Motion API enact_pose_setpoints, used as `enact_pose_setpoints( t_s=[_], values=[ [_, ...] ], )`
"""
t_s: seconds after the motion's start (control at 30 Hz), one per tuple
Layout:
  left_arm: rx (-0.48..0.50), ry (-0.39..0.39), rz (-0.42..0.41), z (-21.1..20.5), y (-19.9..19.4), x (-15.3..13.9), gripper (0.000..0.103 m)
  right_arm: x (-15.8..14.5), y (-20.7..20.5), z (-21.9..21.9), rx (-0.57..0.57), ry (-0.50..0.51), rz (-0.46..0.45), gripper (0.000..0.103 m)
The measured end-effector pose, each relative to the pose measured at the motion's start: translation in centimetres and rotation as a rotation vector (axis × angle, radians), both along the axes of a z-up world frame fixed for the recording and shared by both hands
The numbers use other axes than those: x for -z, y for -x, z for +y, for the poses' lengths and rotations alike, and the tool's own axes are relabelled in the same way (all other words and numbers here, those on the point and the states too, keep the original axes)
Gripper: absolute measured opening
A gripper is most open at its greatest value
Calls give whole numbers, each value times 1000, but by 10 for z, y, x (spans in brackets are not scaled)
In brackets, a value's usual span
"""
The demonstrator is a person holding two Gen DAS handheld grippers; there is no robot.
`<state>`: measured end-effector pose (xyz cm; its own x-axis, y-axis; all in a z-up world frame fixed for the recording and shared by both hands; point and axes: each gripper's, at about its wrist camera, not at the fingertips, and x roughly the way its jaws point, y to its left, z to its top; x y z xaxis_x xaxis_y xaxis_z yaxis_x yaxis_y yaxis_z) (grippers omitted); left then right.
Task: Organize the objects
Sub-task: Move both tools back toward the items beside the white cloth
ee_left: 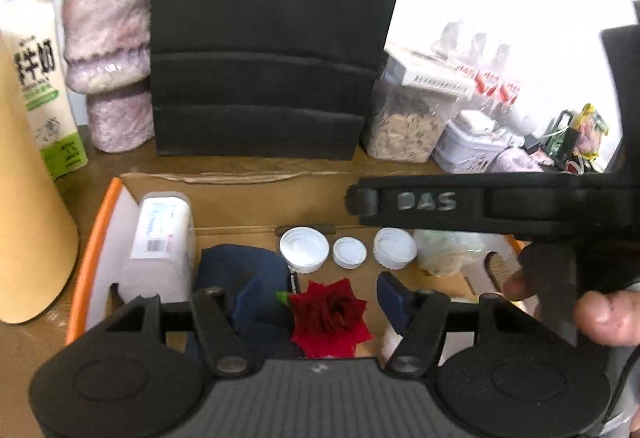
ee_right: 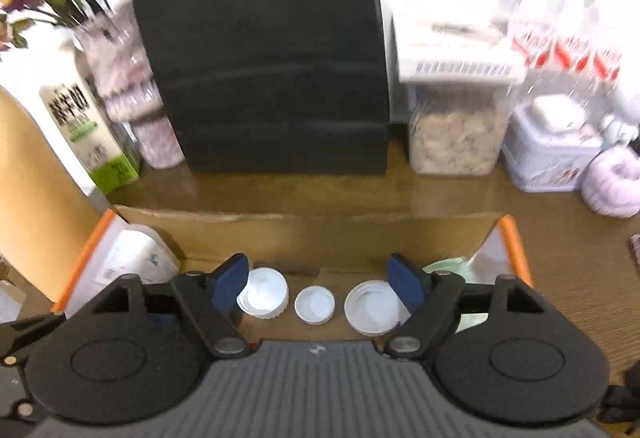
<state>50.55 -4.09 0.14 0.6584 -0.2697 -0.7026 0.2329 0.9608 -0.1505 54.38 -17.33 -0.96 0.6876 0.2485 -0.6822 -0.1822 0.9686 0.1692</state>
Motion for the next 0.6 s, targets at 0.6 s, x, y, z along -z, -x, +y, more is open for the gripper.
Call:
enact_pose_setpoints(
  t_s=[0.6],
  values=[
    [-153, -68, -269, 97, 299, -8, 85, -14, 338, -59, -88, -57, -270, 103]
  ],
)
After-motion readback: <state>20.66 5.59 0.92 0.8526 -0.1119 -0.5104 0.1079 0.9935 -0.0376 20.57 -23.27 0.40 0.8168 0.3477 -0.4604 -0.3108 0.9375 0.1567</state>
